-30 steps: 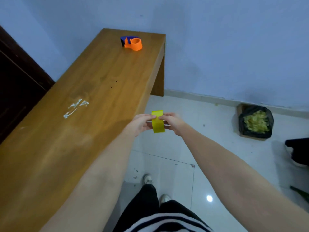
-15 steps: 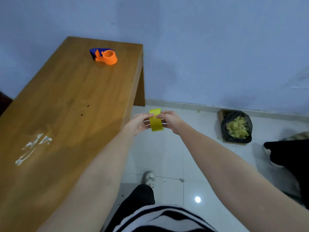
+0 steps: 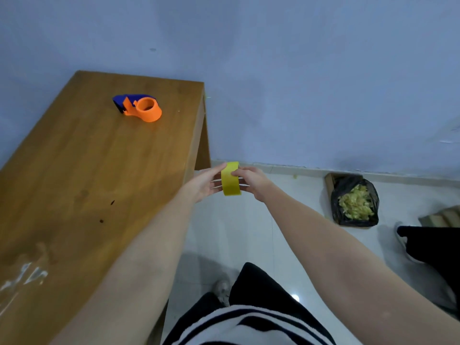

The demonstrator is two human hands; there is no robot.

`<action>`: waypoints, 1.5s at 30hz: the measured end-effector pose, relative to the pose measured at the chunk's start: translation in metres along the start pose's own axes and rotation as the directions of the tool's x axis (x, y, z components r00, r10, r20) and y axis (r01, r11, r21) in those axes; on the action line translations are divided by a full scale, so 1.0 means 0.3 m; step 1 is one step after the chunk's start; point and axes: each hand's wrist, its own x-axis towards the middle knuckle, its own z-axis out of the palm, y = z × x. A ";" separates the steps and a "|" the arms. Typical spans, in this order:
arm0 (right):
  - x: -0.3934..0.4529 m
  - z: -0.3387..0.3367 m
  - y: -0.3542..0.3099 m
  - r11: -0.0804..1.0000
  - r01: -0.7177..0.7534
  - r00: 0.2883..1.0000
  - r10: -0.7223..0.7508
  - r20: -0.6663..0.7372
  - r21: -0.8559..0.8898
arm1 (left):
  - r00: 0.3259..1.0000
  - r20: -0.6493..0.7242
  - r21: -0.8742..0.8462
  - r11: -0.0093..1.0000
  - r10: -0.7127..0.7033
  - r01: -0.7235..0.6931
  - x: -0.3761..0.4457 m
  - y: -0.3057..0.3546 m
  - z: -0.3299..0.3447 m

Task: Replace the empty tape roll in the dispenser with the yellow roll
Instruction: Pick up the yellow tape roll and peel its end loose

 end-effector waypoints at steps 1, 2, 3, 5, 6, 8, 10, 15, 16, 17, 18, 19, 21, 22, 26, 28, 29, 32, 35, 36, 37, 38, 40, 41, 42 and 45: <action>0.029 -0.013 -0.015 1.000 0.003 1.000 -0.003 0.005 -0.006 | 1.000 -0.011 0.015 1.000 0.004 -0.004 0.027 0.020 0.004; 0.055 -0.026 -0.036 1.000 0.006 1.000 -0.006 0.016 -0.012 | 1.000 -0.026 0.033 0.999 0.009 -0.008 0.059 0.039 0.006; 0.086 -0.039 -0.056 1.000 0.007 1.000 -0.006 0.025 -0.012 | 0.999 -0.041 0.044 0.999 0.017 -0.015 0.090 0.059 0.009; 0.151 -0.061 -0.109 1.000 0.012 0.999 -0.011 0.043 -0.013 | 0.997 -0.067 0.054 0.998 0.032 -0.029 0.149 0.105 0.020; 0.187 -0.072 -0.135 1.000 0.017 0.998 -0.016 0.057 -0.022 | 0.996 -0.086 0.057 0.998 0.040 -0.035 0.179 0.131 0.027; 0.258 -0.094 -0.190 0.998 0.023 0.996 -0.019 0.085 -0.052 | 0.990 -0.128 0.050 0.998 0.051 -0.044 0.244 0.183 0.037; 0.318 -0.115 -0.248 0.997 0.035 0.993 -0.027 0.118 -0.071 | 0.984 -0.165 0.044 0.997 0.063 -0.056 0.301 0.236 0.051; 0.460 -0.172 -0.406 0.997 0.036 0.984 -0.024 0.177 -0.065 | 0.965 -0.245 0.044 0.996 0.090 -0.081 0.423 0.376 0.092; 0.489 -0.179 -0.432 0.997 0.038 0.982 -0.024 0.187 -0.069 | 0.961 -0.260 0.047 0.995 0.096 -0.087 0.443 0.403 0.101; 0.518 -0.185 -0.454 0.996 0.040 0.981 -0.025 0.195 -0.074 | 0.955 -0.277 0.044 0.995 0.103 -0.095 0.465 0.426 0.107; 0.546 -0.192 -0.472 0.996 0.038 0.980 -0.021 0.198 -0.082 | 0.950 -0.293 0.038 0.994 0.108 -0.102 0.484 0.448 0.114; 0.575 -0.196 -0.487 0.996 0.032 0.979 -0.014 0.201 -0.087 | 0.945 -0.308 0.031 0.994 0.110 -0.106 0.502 0.466 0.120; 0.619 -0.198 -0.513 0.995 0.025 0.977 -0.004 0.214 -0.096 | 0.937 -0.332 0.030 0.994 0.111 -0.107 0.528 0.496 0.125; 0.639 -0.197 -0.527 0.994 0.024 0.974 0.000 0.227 -0.103 | 0.932 -0.346 0.027 0.994 0.108 -0.105 0.538 0.510 0.121; 0.718 -0.174 -0.578 0.993 0.024 0.958 0.011 0.286 -0.118 | 0.914 -0.392 0.035 0.995 0.100 -0.094 0.579 0.562 0.082; 0.759 -0.144 -0.601 0.993 0.017 0.955 0.018 0.298 -0.115 | 0.908 -0.403 0.044 0.994 0.110 -0.101 0.594 0.594 0.055; 0.781 -0.125 -0.613 0.994 0.013 0.953 0.020 0.304 -0.108 | 0.905 -0.409 0.046 0.993 0.118 -0.108 0.602 0.611 0.034; 0.839 -0.060 -0.665 0.994 0.031 0.939 0.007 0.345 -0.104 | 0.902 -0.410 0.039 0.990 0.138 -0.134 0.628 0.666 -0.048; 0.896 0.010 -0.727 0.990 0.065 0.926 -0.013 0.378 -0.125 | 0.897 -0.411 0.051 0.986 0.163 -0.156 0.660 0.723 -0.139; 0.915 0.034 -0.749 0.989 0.070 0.923 -0.015 0.384 -0.130 | 0.893 -0.415 0.059 0.985 0.174 -0.164 0.670 0.745 -0.166; 0.932 0.058 -0.773 0.987 0.077 0.921 -0.017 0.389 -0.140 | 0.887 -0.423 0.063 0.983 0.185 -0.175 0.679 0.769 -0.190; 0.951 0.082 -0.798 0.985 0.085 0.919 -0.019 0.393 -0.152 | 0.878 -0.436 0.064 0.980 0.196 -0.187 0.688 0.791 -0.213; 0.992 0.125 -0.848 0.977 0.105 0.918 -0.025 0.397 -0.183 | 0.862 -0.462 0.063 0.977 0.210 -0.205 0.705 0.835 -0.252; 1.013 0.145 -0.869 0.975 0.113 0.917 -0.027 0.397 -0.194 | 0.856 -0.472 0.060 0.976 0.213 -0.209 0.711 0.853 -0.269; 1.032 0.163 -0.885 0.973 0.115 0.917 -0.026 0.398 -0.200 | 0.852 -0.477 0.060 0.975 0.215 -0.212 0.714 0.871 -0.284; 1.079 0.208 -0.918 0.970 0.107 0.910 -0.007 0.414 -0.219 | 0.849 -0.481 0.080 0.975 0.220 -0.208 0.727 0.907 -0.336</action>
